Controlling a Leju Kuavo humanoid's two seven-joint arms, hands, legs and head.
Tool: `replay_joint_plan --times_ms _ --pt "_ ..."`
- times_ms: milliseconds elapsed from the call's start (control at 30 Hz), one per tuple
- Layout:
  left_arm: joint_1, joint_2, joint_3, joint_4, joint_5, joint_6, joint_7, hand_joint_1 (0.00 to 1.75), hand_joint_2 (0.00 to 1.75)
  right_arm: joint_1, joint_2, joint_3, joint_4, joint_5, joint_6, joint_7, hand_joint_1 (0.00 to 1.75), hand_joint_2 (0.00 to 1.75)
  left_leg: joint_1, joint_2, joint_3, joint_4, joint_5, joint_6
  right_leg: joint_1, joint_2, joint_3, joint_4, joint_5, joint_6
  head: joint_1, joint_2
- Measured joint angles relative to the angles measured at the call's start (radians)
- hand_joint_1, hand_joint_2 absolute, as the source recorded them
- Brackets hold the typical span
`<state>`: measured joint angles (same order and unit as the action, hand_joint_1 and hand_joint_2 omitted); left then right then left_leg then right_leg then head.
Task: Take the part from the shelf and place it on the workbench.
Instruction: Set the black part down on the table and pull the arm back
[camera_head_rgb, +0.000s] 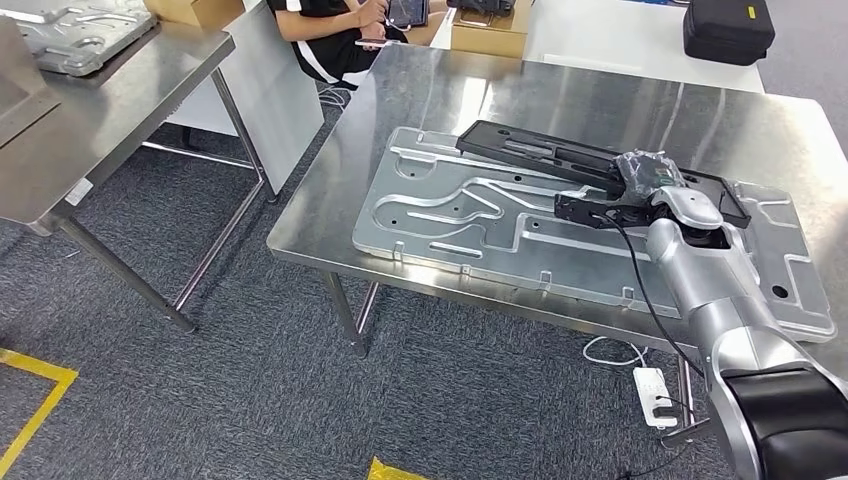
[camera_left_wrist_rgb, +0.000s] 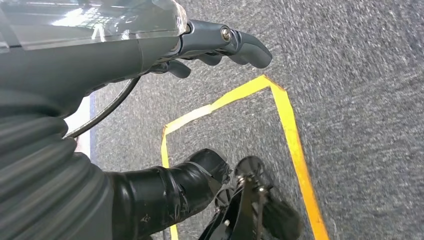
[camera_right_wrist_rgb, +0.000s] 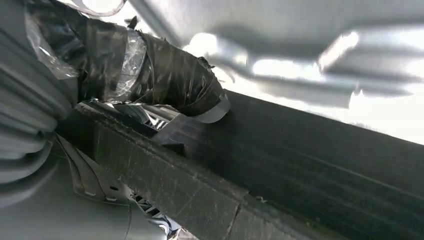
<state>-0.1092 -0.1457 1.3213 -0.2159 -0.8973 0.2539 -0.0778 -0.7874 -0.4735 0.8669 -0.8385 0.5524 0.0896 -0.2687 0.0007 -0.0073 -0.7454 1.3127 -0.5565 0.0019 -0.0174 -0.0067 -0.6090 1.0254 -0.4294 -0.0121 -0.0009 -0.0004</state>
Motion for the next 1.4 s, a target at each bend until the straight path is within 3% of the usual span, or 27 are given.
replay_joint_plan --times_ms 33,100,167,267,333,433,467,500,533,600,667,767,833,933,967,1000,1033,1067,1133,1200,1333,1400 --pt "0.001 0.000 0.000 0.000 0.000 0.002 0.000 0.00 1.75 0.006 0.002 -0.004 0.000 0.001 0.000 0.000 1.75 1.75 0.000 0.000 0.018 -0.037 0.026 0.003 0.001 0.001 0.000 0.001 0.000 0.000 0.000 0.000" --pt "0.001 0.001 0.000 0.000 0.000 0.004 0.000 0.00 1.75 0.011 0.006 -0.011 0.000 0.002 0.000 0.000 1.75 1.75 -0.003 0.000 0.087 -0.180 0.091 0.016 0.004 0.002 0.000 0.002 -0.001 0.001 0.000 0.000" --pt "-0.001 0.002 0.000 0.000 0.000 0.005 -0.002 0.00 1.75 0.012 0.007 -0.016 0.000 0.003 0.000 0.000 1.75 1.75 -0.007 0.001 0.134 -0.276 0.120 0.025 0.007 0.002 -0.001 0.003 -0.002 0.006 0.000 0.000" --pt "-0.002 0.003 0.000 0.000 0.000 0.005 -0.003 0.00 1.75 0.014 0.010 -0.019 0.000 0.003 0.000 0.000 1.75 1.75 -0.007 0.002 0.144 -0.296 0.128 0.034 0.005 0.002 -0.001 0.001 -0.001 0.022 0.000 0.000" --pt "-0.002 0.002 0.000 0.000 0.000 0.005 -0.004 0.00 1.75 0.015 0.011 -0.021 0.000 0.003 0.000 0.000 1.75 1.75 -0.003 0.003 0.149 -0.311 0.138 0.044 0.004 0.003 -0.014 0.033 -0.027 0.032 0.000 0.000" --pt "-0.001 0.002 0.000 0.000 -0.001 0.006 -0.005 0.00 1.75 0.019 0.010 -0.023 0.000 0.005 0.002 0.000 0.44 0.44 -0.001 0.003 0.149 -0.316 0.143 0.051 0.000 0.005 -0.091 0.205 -0.117 0.041 0.000 0.000" --pt "-0.001 0.002 0.000 0.000 -0.002 0.006 -0.006 0.00 1.75 0.023 0.010 -0.023 0.000 0.007 0.004 0.000 0.00 0.00 -0.001 0.003 0.149 -0.315 0.143 0.051 -0.001 0.005 -0.115 0.256 -0.134 0.044 0.000 0.000" --pt "-0.001 0.002 0.000 0.000 -0.003 0.006 -0.005 0.00 1.75 0.026 0.010 -0.024 0.000 0.009 0.007 -0.001 0.00 0.00 -0.001 0.002 0.148 -0.313 0.142 0.050 -0.004 0.005 -0.124 0.273 -0.131 0.046 0.000 0.000" --pt "-0.001 0.002 0.000 0.000 -0.005 0.005 -0.004 0.00 1.75 0.028 0.011 -0.025 0.000 0.012 0.010 -0.001 0.00 0.00 0.000 0.001 0.148 -0.310 0.140 0.048 -0.007 0.004 -0.113 0.251 -0.109 0.048 0.000 0.000" --pt "-0.001 0.001 0.000 0.000 -0.004 0.002 0.000 0.00 0.87 0.028 0.011 -0.030 0.000 0.019 0.016 -0.003 0.00 0.00 0.001 -0.001 0.146 -0.300 0.134 0.040 -0.012 0.004 -0.045 0.118 -0.046 0.051 0.000 0.000" --pt "-0.002 0.000 0.000 0.000 0.002 0.002 0.001 0.00 0.00 0.026 0.011 -0.035 0.000 0.022 0.020 -0.006 0.00 0.00 0.000 -0.002 0.143 -0.290 0.128 0.029 -0.008 0.006 0.003 0.021 -0.017 0.045 0.000 0.000" --pt "-0.002 0.000 0.000 0.000 0.010 0.002 0.001 0.00 0.00 0.026 0.010 -0.038 -0.001 0.024 0.027 -0.013 0.00 0.00 -0.002 -0.003 0.141 -0.289 0.127 0.014 -0.004 0.009 0.005 0.010 -0.014 0.027 0.000 0.000" --pt "-0.002 0.000 0.000 0.000 0.014 0.002 0.002 0.00 0.00 0.025 0.010 -0.040 -0.003 0.024 0.031 -0.016 0.00 0.00 0.000 -0.001 0.128 -0.261 0.106 0.003 -0.008 0.008 0.006 0.006 -0.010 0.013 0.000 0.000" --pt "-0.002 -0.001 0.000 0.000 0.015 0.000 0.003 0.00 0.00 0.023 0.010 -0.043 -0.006 0.024 0.035 -0.016 0.00 0.00 0.003 0.002 0.049 -0.082 0.010 -0.006 -0.005 0.006 0.006 0.005 -0.008 0.001 0.000 0.000" --pt "-0.001 -0.001 0.000 0.000 0.015 -0.002 0.003 0.00 0.00 0.023 0.010 -0.043 -0.006 0.025 0.037 -0.016 0.00 0.00 0.003 0.002 0.021 -0.021 -0.013 -0.007 -0.003 0.006 0.006 0.005 -0.009 0.000 0.000 0.000" --pt "0.000 -0.001 0.000 0.000 0.015 -0.004 0.003 0.00 0.00 0.023 0.010 -0.043 -0.006 0.025 0.039 -0.016 0.00 0.00 0.003 0.002 0.006 0.011 -0.018 -0.006 -0.001 0.006 0.006 0.006 -0.009 0.000 0.000 0.000" --pt "0.000 -0.001 0.000 0.000 0.014 -0.008 0.003 0.00 0.00 0.023 0.010 -0.043 -0.006 0.025 0.042 -0.016 0.00 0.00 0.003 0.002 0.010 0.005 -0.005 -0.004 0.001 0.007 0.006 0.006 -0.009 0.000 0.000 0.000" --pt "0.001 -0.001 0.000 0.000 0.014 -0.010 0.003 0.00 0.00 0.023 0.010 -0.043 -0.007 0.026 0.044 -0.016 0.00 0.00 0.003 0.002 0.032 -0.040 0.024 0.001 0.003 0.007 0.007 0.007 -0.009 -0.001 0.000 0.000" --pt "0.000 0.000 0.000 0.000 0.013 -0.012 0.003 0.00 0.00 0.022 0.008 -0.045 -0.013 0.026 0.048 -0.017 0.00 0.00 -0.001 0.002 0.105 -0.184 0.086 0.014 0.007 0.008 0.008 0.007 -0.010 0.000 0.000 0.000" --pt "-0.001 0.001 0.000 0.000 0.011 -0.012 0.003 0.00 0.00 0.021 0.005 -0.046 -0.018 0.025 0.050 -0.017 0.00 0.00 -0.006 0.003 0.150 -0.274 0.111 0.024 0.009 0.008 0.008 0.007 -0.010 0.006 0.000 0.000" --pt "-0.001 0.001 0.001 0.000 0.010 -0.012 0.003 0.00 0.00 0.022 -0.003 -0.048 -0.023 0.025 0.052 -0.017 0.00 0.00 -0.004 0.005 0.159 -0.301 0.122 0.040 0.006 0.007 0.004 0.015 -0.018 0.026 0.000 0.000" --pt "-0.001 0.000 0.001 0.000 0.010 -0.012 0.003 0.00 0.00 0.022 -0.010 -0.050 -0.025 0.024 0.052 -0.017 0.00 0.00 0.000 0.007 0.163 -0.314 0.131 0.049 0.004 0.008 -0.029 0.091 -0.066 0.033 0.001 0.000"
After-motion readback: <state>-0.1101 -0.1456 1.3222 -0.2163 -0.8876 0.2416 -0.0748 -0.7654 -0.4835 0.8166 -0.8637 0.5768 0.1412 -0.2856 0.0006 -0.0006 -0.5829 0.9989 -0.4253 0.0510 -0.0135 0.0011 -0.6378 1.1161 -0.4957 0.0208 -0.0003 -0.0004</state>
